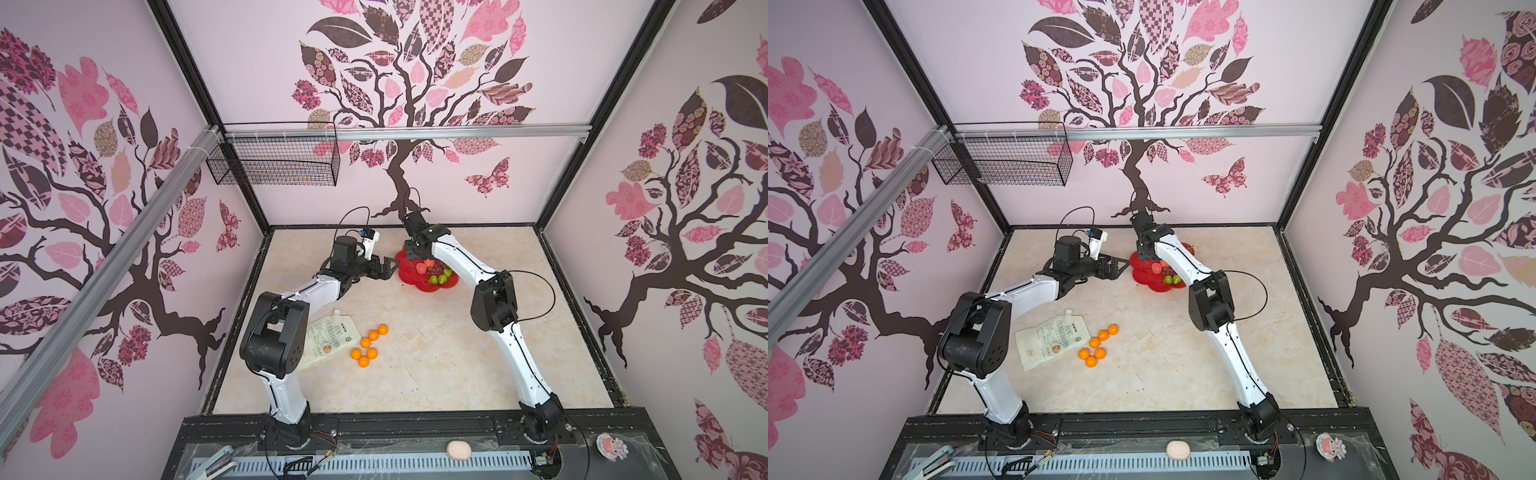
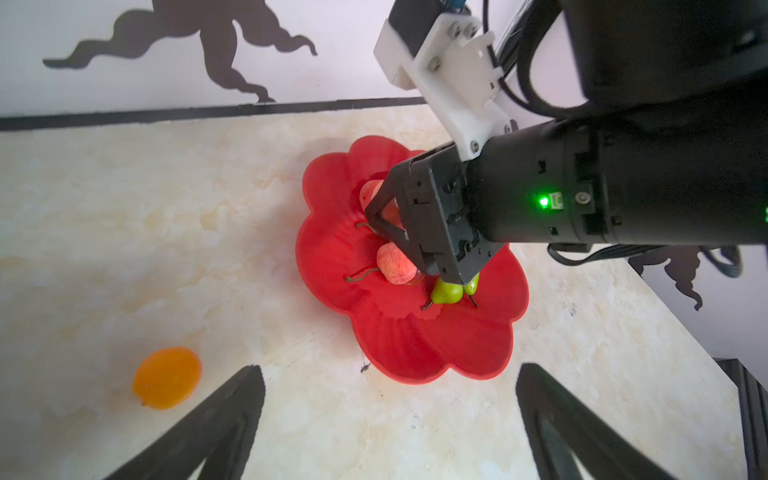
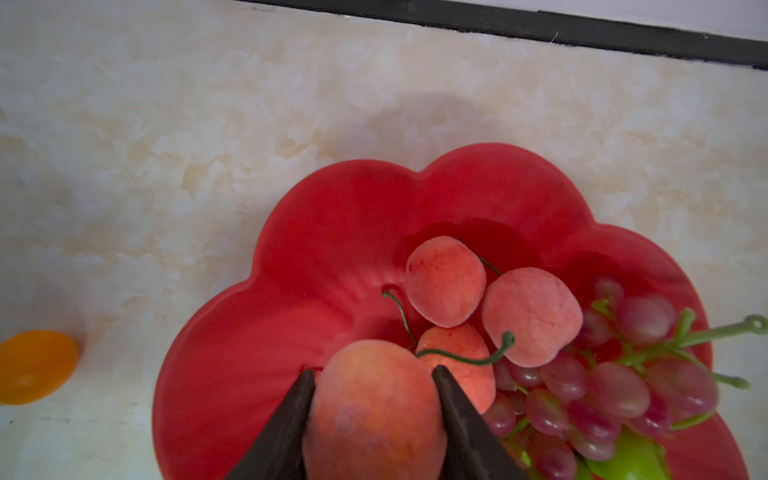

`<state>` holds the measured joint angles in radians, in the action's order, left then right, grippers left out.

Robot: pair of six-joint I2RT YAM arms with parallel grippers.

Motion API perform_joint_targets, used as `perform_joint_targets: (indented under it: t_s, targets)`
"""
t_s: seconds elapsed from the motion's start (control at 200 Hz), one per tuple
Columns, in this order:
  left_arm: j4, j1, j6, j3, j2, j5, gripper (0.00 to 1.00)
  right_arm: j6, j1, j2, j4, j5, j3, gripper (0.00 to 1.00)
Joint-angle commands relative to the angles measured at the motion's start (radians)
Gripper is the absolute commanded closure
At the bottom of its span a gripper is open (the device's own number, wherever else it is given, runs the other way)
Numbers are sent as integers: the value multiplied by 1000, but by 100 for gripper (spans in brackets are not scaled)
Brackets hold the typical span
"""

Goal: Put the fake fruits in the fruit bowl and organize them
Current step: 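Carry the peach over the bowl with the right gripper while the left gripper approaches, then lower the peach into the bowl and open the right gripper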

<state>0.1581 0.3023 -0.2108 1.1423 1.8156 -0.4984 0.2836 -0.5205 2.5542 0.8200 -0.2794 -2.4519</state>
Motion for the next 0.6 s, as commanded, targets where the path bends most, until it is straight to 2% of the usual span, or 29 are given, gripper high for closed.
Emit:
perform_joint_targets:
  t_s: [0.0,0.195,0.365,0.595]
  targets:
    - [-70,6,-26,61,17,-1,2,-15,5,61,13,-18,-44,53]
    - [-125,21,15,93,30,-61,2,-21,9,80,11,-21,-56,53]
    - [-140,46,54,83,5,-18,1,-22,13,95,7,-21,-56,51]
    - [-143,49,64,88,8,-35,1,-21,18,104,8,-13,-59,49]
